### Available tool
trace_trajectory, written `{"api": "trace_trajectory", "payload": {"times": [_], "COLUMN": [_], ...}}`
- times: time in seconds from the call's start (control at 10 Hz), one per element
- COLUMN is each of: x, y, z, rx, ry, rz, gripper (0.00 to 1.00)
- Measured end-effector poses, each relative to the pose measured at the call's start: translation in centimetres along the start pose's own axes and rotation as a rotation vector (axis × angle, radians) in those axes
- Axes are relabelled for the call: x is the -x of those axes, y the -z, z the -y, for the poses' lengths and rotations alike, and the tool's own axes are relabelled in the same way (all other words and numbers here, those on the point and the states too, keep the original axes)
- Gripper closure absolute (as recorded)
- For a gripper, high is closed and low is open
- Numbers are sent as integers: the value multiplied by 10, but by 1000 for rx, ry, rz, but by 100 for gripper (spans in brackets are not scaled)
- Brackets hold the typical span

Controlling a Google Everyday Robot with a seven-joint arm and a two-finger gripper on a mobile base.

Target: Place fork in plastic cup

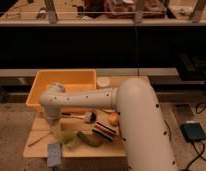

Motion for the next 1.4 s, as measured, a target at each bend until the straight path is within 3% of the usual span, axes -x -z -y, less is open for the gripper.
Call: {"api": "trace_trajectory", "payload": {"times": [0.5,0.8,1.2,1.4], "x": [-5,-8,-9,-10], "y": [-9,-19,-27,-27], "z": [0,1,0,0], "rx": [-1,13,19,16], "ry": [37,73,102,104], "rz": [-30,-45,-54,-54], "gripper": [21,45,86,93]}}
